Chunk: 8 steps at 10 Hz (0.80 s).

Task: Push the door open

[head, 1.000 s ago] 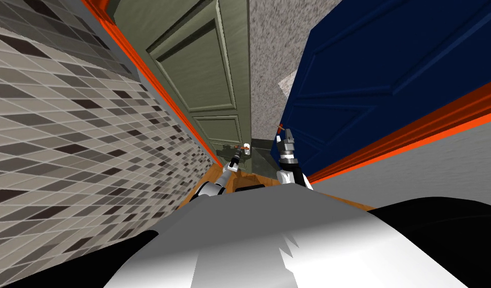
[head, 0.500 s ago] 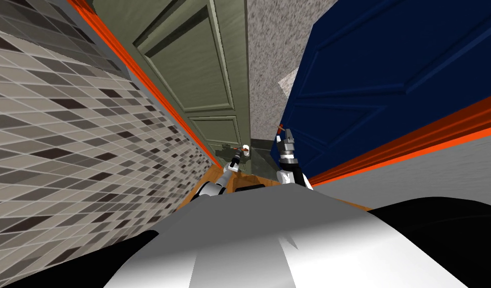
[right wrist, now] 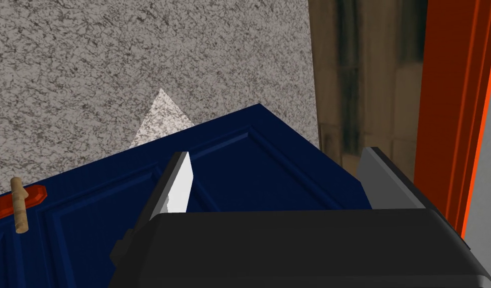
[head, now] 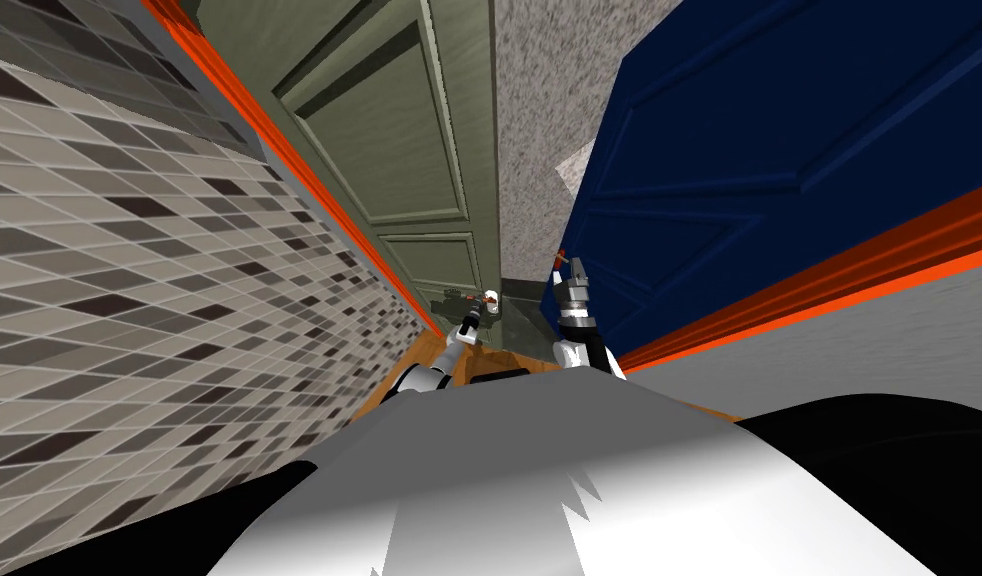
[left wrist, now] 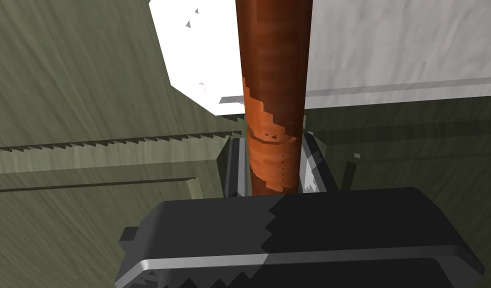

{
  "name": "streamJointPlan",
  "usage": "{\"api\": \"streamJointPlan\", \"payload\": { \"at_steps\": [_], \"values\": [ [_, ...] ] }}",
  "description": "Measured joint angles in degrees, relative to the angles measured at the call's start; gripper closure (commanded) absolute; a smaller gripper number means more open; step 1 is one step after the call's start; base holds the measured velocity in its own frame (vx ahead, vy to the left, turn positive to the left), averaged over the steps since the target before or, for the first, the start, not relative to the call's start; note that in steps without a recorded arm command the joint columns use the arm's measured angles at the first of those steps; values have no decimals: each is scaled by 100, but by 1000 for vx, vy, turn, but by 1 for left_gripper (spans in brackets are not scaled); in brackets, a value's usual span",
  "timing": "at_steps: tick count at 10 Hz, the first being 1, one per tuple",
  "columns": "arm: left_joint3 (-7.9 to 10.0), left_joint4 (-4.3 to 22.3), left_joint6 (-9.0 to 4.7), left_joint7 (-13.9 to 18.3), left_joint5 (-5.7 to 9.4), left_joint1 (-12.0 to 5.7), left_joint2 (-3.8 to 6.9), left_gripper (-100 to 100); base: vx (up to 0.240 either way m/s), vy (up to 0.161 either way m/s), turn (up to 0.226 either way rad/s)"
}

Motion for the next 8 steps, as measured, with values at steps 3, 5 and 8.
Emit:
{"api": "streamJointPlan", "payload": {
  "at_steps": [3,5,8],
  "values": [
    [96,-15,34,-54,26,61,53,100,148,-118,39],
    [175,-159,98,-104,46,137,105,100,161,-149,53],
    [312,-102,101,-128,96,33,188,100,123,-118,41]
  ]
}}
